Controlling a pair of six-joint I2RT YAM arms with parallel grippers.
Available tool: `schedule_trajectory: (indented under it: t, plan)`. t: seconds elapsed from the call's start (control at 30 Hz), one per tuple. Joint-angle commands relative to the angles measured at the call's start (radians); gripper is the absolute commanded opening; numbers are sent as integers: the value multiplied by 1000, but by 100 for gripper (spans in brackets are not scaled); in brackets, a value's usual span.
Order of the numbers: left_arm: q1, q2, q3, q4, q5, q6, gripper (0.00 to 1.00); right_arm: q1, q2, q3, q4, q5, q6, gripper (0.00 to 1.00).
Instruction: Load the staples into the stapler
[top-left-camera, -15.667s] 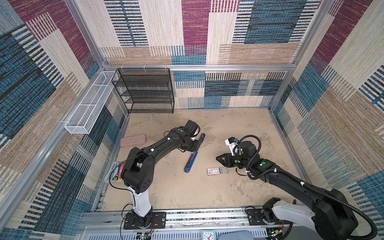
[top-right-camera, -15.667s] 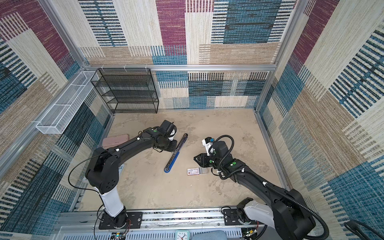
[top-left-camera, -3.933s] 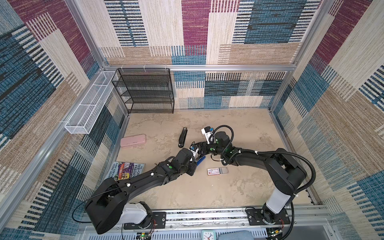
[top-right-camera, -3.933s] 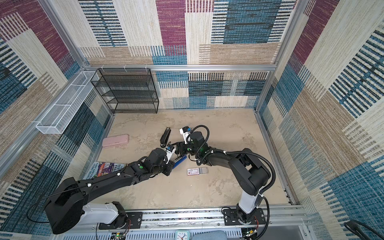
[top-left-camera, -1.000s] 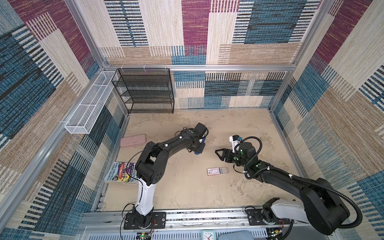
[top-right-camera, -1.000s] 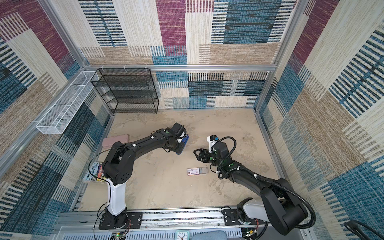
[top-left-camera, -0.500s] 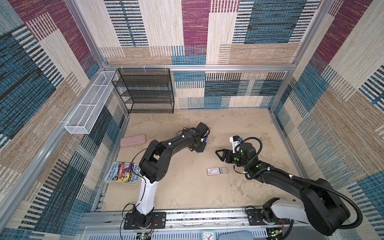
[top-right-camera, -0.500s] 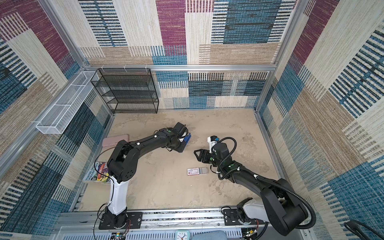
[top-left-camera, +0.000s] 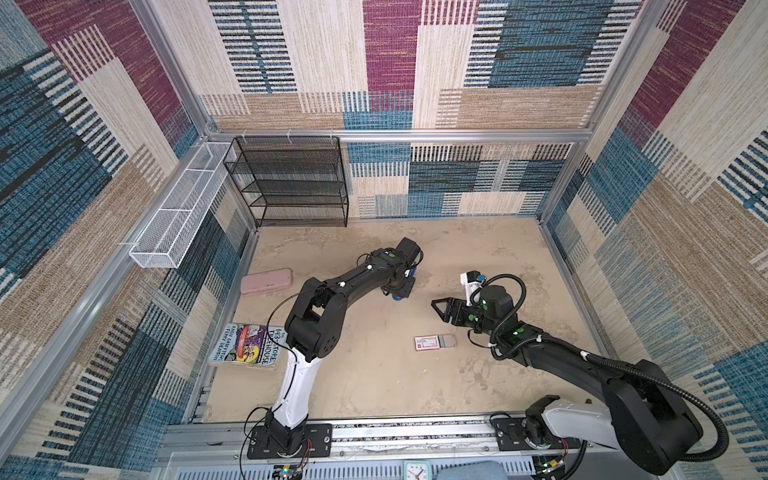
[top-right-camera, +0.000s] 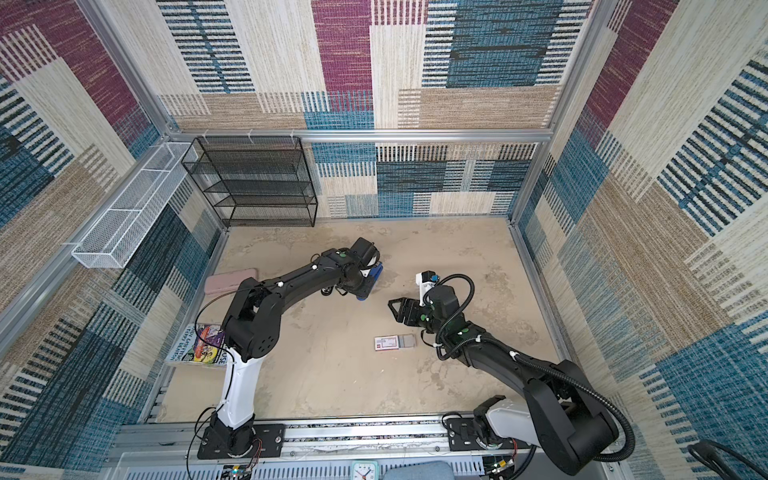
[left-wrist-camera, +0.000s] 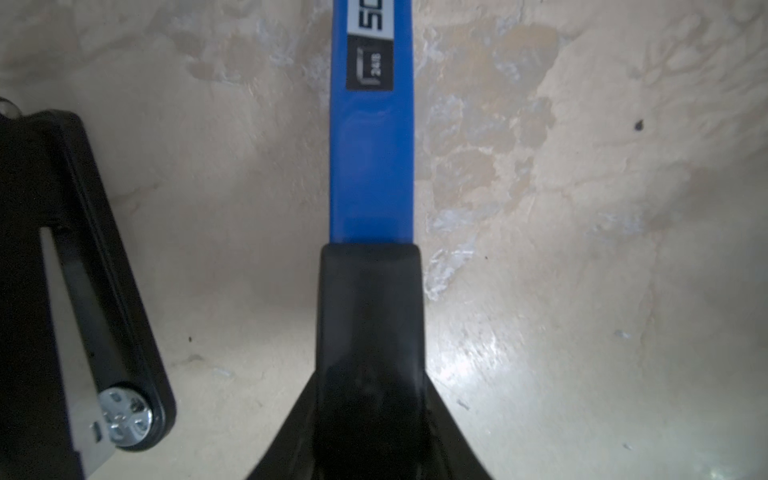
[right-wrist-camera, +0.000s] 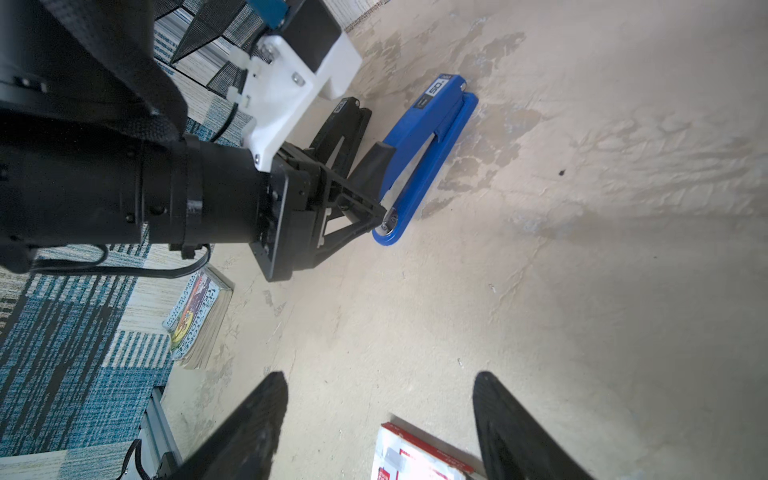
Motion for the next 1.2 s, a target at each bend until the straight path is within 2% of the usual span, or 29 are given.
schedule_trajectory:
  t: [0.0,0.23,0.43,0.5,0.53,0.57,0.6,0.63,0.67,0.97,1.1,1.17]
  plan:
    - [5,-4,19,-20,-26,-5,41,0,-16,-5,-9,14,-1,74]
    - [6,-105,-34,-19,-30,-28,43,-5,-29,5,-32,25,-19,79]
    - [7,-294,-207,64,-42,-50,45,-11,-31,32,-73,57,-54,86]
    - [7,-367,-287,106,-45,-63,50,-16,-31,44,-89,71,-67,88]
    - [8,-400,-324,126,-46,-71,51,-17,-30,49,-95,77,-71,99]
    - [10,-437,-373,152,-42,-77,52,-20,-28,55,-99,83,-79,100]
    - [12,-474,-415,175,-42,-88,55,-22,-26,62,-106,90,-86,100]
    - [14,-504,-450,191,-41,-97,84,-21,-24,69,-112,95,-93,100]
    - [16,-538,-487,204,-40,-105,99,-21,-20,76,-119,104,-102,100]
    - [69,-846,-775,293,-70,-140,99,-21,-8,149,-169,160,-189,100]
    - [111,-951,-859,281,-132,-142,99,-22,-2,188,-209,257,-219,100]
    - [130,-986,-885,262,-184,-133,99,-21,-4,202,-222,341,-230,100]
